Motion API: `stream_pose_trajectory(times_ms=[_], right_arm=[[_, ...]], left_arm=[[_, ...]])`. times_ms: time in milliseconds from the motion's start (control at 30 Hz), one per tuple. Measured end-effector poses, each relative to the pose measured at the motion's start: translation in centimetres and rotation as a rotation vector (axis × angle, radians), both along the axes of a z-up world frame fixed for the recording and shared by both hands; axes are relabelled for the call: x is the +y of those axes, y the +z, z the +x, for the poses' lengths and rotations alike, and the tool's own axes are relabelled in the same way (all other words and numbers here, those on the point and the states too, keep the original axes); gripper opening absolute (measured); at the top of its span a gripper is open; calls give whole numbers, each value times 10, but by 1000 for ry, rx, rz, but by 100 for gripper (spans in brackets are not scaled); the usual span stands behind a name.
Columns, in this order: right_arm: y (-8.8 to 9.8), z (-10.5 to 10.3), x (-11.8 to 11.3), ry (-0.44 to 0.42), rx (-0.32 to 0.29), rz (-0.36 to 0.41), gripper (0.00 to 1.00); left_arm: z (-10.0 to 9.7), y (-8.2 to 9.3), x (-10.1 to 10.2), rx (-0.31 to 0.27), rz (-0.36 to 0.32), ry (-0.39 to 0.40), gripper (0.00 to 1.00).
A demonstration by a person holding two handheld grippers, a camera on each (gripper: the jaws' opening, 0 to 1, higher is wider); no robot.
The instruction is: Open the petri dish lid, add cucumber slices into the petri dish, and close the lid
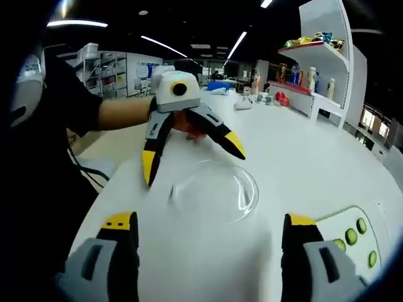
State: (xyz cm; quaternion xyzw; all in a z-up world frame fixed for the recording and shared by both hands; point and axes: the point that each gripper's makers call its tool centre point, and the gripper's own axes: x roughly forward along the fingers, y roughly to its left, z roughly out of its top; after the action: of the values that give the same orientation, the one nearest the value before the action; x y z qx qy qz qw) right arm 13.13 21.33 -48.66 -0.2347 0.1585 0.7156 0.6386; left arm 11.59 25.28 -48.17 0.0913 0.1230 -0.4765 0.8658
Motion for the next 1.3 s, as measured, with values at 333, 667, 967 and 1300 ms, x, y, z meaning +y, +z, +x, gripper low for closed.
stream_pose_trajectory(times_ms=[333, 667, 967, 1300], right_arm=[[-11, 1, 8, 55, 0, -39, 76], [-16, 1, 15, 69, 39, 5, 72], [-9, -1, 19, 76, 41, 28, 56], [-8, -2, 21, 66, 42, 43, 57]], left_arm=[[0, -10, 1, 33, 11, -65, 78], [10, -10, 3, 46, -12, -74, 67], [12, -9, 1, 37, -18, -71, 62], [10, -8, 0, 24, -22, -57, 61]])
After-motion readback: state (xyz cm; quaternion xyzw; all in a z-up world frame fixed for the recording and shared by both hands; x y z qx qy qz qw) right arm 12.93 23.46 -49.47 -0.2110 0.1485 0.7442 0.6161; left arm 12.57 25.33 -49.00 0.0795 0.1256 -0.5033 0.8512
